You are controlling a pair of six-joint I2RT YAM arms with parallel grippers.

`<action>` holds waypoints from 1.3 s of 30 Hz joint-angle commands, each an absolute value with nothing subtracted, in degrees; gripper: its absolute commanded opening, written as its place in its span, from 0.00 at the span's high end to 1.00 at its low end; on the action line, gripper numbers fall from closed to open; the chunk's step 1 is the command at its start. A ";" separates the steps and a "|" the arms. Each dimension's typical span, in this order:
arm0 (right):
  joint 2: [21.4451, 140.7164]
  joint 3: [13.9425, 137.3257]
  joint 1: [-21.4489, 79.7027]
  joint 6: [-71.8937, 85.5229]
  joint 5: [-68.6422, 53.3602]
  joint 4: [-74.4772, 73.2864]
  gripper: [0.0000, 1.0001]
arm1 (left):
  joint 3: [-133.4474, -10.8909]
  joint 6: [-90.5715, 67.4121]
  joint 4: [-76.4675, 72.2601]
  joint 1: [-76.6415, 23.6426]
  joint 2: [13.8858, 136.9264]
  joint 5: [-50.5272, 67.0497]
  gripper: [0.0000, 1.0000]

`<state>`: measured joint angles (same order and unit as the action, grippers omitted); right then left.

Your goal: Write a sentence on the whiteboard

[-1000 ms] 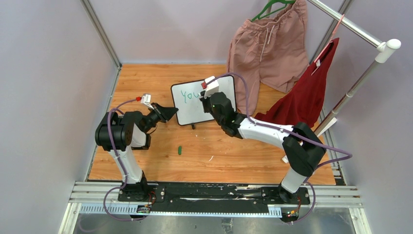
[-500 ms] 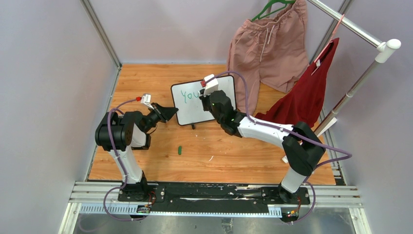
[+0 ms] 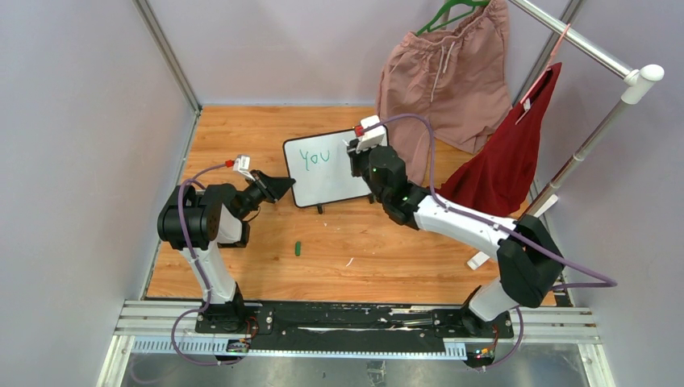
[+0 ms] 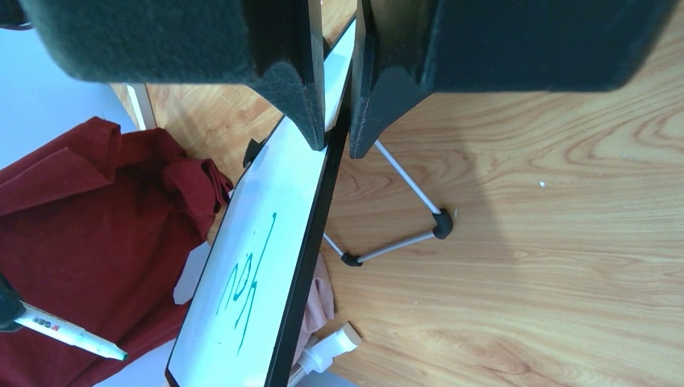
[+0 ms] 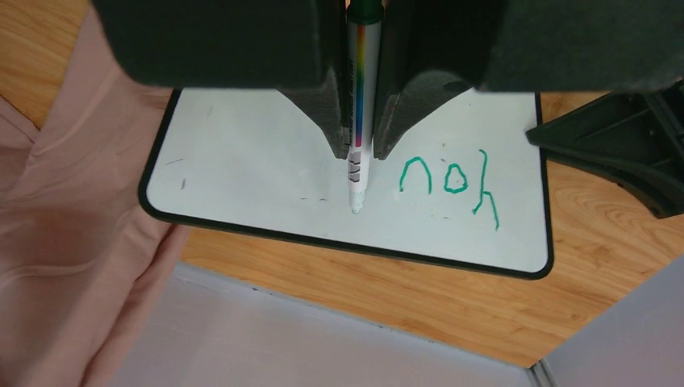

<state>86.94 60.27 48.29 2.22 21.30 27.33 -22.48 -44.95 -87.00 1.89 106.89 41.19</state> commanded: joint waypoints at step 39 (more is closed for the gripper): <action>92.65 64.81 45.02 4.23 19.70 25.32 1.00 | -21.97 -43.77 -89.26 1.93 107.58 40.17 1.00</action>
